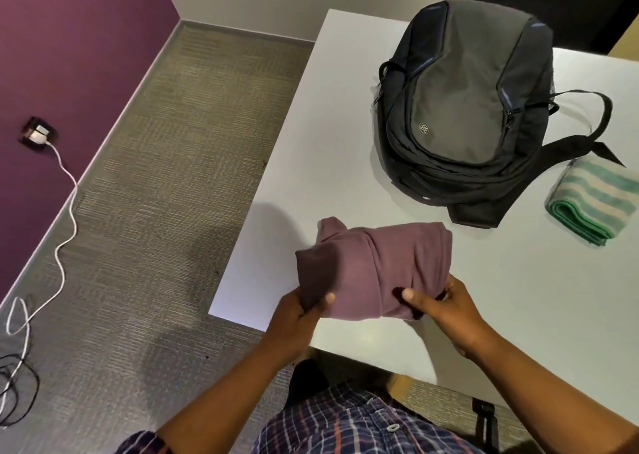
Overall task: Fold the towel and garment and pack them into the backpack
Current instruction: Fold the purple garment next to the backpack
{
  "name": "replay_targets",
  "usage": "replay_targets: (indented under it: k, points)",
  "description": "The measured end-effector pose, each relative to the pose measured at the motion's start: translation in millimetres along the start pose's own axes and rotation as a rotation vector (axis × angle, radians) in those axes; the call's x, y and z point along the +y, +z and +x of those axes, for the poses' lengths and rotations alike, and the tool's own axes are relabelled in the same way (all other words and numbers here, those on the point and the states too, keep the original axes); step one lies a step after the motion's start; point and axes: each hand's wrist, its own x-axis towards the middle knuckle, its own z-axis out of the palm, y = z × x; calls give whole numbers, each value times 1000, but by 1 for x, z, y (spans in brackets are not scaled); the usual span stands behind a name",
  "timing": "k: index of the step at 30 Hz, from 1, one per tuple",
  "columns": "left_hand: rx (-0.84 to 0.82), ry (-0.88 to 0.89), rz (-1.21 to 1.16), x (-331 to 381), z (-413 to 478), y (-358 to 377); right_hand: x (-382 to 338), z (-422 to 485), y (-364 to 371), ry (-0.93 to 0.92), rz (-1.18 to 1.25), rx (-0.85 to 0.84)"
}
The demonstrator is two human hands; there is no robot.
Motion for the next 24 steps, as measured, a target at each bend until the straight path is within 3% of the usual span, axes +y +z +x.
replay_targets:
  k: [3,7,10,14,17,19,22,24]
  points:
    - [106,57,3,7,5,10,8,2,1,-29,-193,-40]
    - [259,101,186,-1,13,15,22,11,2,-35,-263,10]
    - [358,37,363,-17,18,14,38,19,4,-17,-354,2]
    - [511,-125,485,-28,19,11,47,24,8,161,-513,71]
    - [599,82,597,-18,18,9,27,23,13,-24,-558,310]
    - [593,253,695,-11,18,12,9,22,22,-230,-605,358]
    - [508,427,838,-5,25,23,-9,29,48,-490,-729,270]
    - [419,447,950,-12,30,30,-11,36,69,-563,-863,157]
